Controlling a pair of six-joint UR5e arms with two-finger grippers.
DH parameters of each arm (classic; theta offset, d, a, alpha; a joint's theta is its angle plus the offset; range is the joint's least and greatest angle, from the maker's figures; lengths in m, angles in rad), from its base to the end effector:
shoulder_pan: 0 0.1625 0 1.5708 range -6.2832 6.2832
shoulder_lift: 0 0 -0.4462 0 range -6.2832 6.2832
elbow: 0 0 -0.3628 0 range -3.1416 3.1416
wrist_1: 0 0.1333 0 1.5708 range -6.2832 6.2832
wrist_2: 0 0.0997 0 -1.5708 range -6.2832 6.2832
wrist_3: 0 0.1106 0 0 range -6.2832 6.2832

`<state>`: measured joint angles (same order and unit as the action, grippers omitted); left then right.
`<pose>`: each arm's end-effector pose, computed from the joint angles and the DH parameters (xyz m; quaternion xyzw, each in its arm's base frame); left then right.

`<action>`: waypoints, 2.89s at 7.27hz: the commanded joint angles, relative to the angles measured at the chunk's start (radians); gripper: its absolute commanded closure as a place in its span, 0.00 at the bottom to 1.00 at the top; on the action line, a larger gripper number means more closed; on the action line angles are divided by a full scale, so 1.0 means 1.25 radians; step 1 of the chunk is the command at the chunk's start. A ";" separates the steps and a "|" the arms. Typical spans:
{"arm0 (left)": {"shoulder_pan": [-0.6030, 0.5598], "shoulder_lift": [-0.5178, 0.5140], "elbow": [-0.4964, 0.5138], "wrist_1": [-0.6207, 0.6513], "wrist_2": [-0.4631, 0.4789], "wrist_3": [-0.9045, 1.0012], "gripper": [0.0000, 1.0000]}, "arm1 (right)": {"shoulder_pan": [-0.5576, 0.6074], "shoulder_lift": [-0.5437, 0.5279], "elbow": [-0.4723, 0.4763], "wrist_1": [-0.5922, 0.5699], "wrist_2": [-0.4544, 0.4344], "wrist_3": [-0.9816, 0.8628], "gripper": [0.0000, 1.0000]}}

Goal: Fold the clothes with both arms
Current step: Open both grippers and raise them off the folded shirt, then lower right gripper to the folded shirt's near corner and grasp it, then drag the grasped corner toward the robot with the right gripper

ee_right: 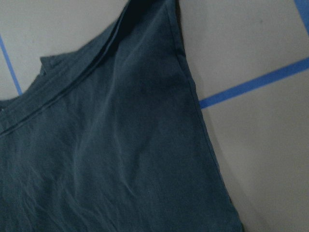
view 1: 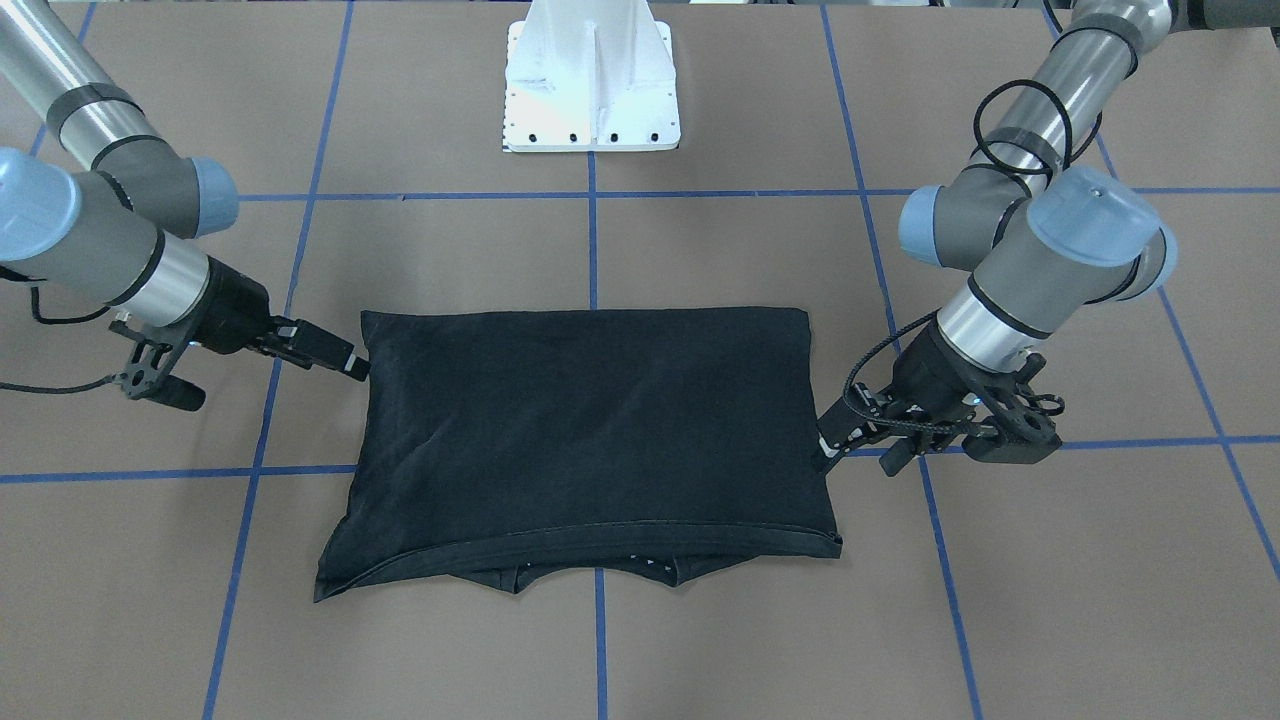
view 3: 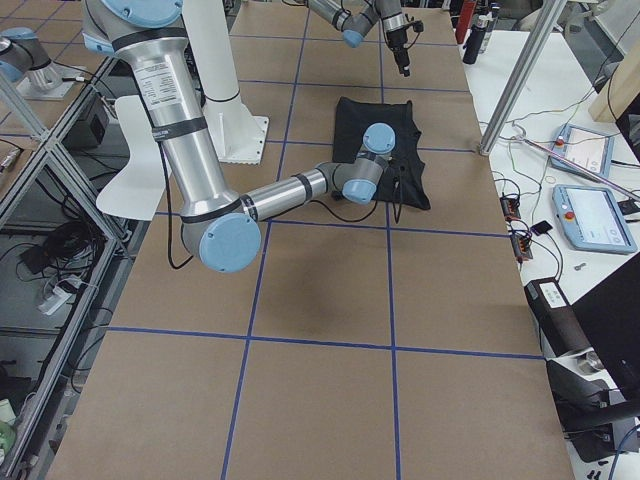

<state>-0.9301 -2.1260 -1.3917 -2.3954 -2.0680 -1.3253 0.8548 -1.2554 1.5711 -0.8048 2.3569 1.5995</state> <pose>0.3535 -0.6088 0.3506 0.1347 0.5682 -0.1375 0.8000 -0.3517 -0.4881 0.4228 -0.1098 -0.5674 0.1603 0.8002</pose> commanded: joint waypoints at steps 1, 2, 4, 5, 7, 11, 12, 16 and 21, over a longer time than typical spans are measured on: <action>-0.001 0.001 -0.008 0.001 0.000 -0.004 0.00 | -0.074 -0.028 0.010 -0.021 -0.024 -0.001 0.00; 0.000 0.001 -0.008 0.001 0.000 -0.005 0.00 | -0.089 -0.034 0.007 -0.023 -0.026 -0.001 0.00; 0.000 0.001 -0.012 0.001 0.001 -0.005 0.00 | -0.105 -0.049 0.003 -0.023 -0.050 -0.006 0.01; 0.000 0.001 -0.012 0.001 0.001 -0.005 0.00 | -0.108 -0.049 -0.004 -0.023 -0.051 -0.007 0.02; 0.000 0.001 -0.012 0.001 0.003 -0.004 0.00 | -0.116 -0.045 -0.012 -0.023 -0.055 -0.006 0.11; 0.000 0.002 -0.011 0.001 0.006 -0.005 0.00 | -0.117 -0.045 -0.011 -0.023 -0.055 -0.005 1.00; -0.001 0.004 -0.012 0.001 0.006 -0.004 0.00 | -0.116 -0.044 -0.010 -0.024 -0.042 -0.002 1.00; -0.003 0.012 -0.019 0.001 0.008 -0.004 0.00 | -0.108 -0.078 0.105 -0.015 0.135 0.006 1.00; -0.006 0.034 -0.050 -0.001 0.008 -0.004 0.00 | -0.320 0.051 0.136 -0.020 0.240 0.189 1.00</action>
<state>-0.9370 -2.0885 -1.4458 -2.3960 -2.0586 -1.3299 0.5109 -1.2254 1.7443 -0.8252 2.6606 1.7936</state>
